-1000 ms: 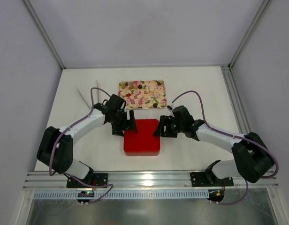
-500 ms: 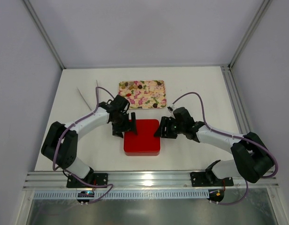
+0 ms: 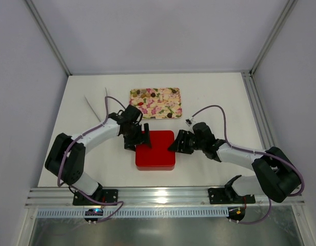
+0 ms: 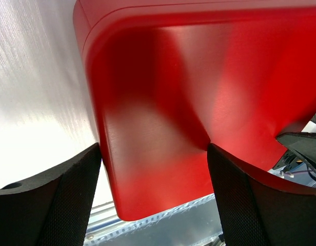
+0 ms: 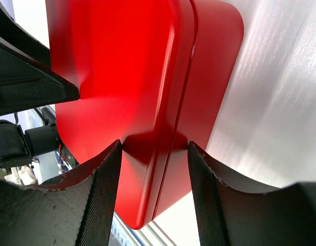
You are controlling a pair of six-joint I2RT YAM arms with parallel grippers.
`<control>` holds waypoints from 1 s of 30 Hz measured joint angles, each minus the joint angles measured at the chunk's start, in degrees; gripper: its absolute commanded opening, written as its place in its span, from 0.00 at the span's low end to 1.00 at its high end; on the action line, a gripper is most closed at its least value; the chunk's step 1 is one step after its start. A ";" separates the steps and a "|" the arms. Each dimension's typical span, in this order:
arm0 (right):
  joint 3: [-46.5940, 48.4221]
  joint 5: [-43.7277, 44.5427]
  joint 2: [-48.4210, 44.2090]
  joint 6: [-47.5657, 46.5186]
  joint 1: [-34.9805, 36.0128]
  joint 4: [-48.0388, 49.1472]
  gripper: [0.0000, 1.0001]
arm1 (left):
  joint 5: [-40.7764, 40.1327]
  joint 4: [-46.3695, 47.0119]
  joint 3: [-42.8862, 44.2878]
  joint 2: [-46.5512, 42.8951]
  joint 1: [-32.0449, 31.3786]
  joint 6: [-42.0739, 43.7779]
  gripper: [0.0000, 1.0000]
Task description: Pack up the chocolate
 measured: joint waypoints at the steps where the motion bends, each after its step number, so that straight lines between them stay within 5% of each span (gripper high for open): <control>1: -0.59 0.00 -0.22 0.39 -0.02 0.74 0.54 | 0.07 0.37 -0.39 -0.24 0.00 -0.17 0.79; 19: -8.96 0.92 -4.26 5.53 0.24 9.79 0.52 | 2.36 4.52 -4.31 -1.88 -0.11 -2.95 0.78; 30: -5.55 -1.53 -5.25 3.15 -4.57 1.31 0.60 | 1.55 3.72 -3.23 -1.84 -0.87 -2.01 0.83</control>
